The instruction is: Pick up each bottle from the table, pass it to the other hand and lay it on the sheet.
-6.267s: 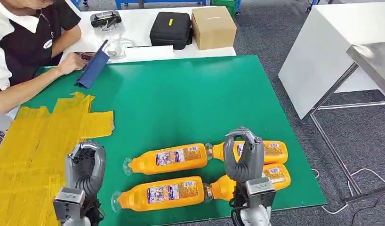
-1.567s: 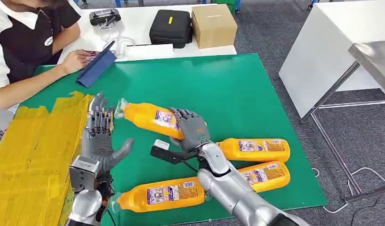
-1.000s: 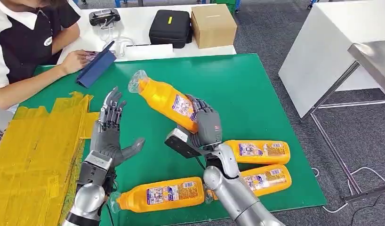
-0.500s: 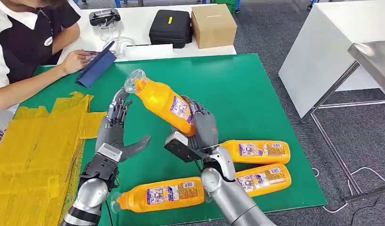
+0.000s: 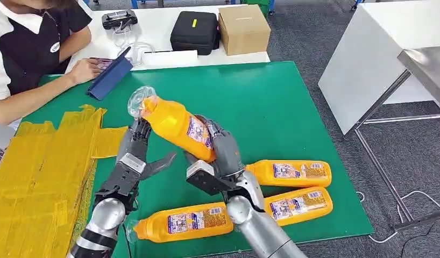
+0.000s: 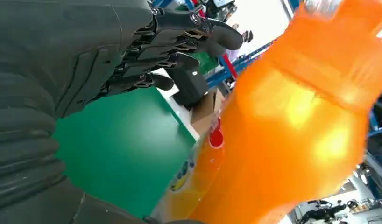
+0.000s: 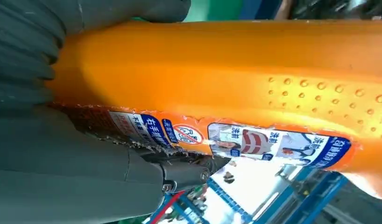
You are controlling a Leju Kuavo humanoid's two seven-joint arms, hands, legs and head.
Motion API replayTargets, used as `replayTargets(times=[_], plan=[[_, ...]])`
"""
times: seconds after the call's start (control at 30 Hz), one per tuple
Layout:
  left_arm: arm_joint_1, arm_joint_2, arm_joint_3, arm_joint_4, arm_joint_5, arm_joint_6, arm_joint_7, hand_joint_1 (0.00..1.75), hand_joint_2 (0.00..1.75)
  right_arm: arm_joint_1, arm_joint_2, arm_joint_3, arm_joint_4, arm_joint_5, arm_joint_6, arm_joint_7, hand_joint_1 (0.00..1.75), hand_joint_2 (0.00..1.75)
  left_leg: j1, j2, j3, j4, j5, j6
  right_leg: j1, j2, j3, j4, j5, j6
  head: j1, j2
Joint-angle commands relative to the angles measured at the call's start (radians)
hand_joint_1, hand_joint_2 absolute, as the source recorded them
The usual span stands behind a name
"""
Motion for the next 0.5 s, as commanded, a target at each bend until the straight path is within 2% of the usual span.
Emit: replayTargets(times=[0.03,0.27,0.5], plan=[[-0.062,0.01,-0.019,0.117,0.037,-0.009,0.001,0.0,1.75,-0.019,-0.022,0.085,0.0,-0.004,0.008,-0.014,1.75,1.75,0.0,-0.002,0.004,-0.001,-0.001,-0.001,0.0,-0.001,0.004,-0.001,-0.001,-0.001,0.0,0.0],[-0.061,0.009,-0.015,0.123,0.054,-0.012,-0.001,0.0,1.75,-0.021,-0.02,0.096,0.018,-0.001,0.0,-0.01,1.75,1.75,0.001,-0.002,0.007,0.0,-0.002,-0.001,0.001,-0.001,0.007,0.0,-0.002,-0.002,0.0,0.0],[-0.06,0.009,-0.014,0.123,0.059,-0.013,-0.001,0.0,1.75,-0.023,-0.02,0.098,0.023,-0.001,0.002,-0.01,1.75,1.75,0.0,-0.002,0.003,-0.001,-0.001,-0.001,0.0,-0.001,0.003,-0.001,-0.001,-0.001,0.0,0.0]])
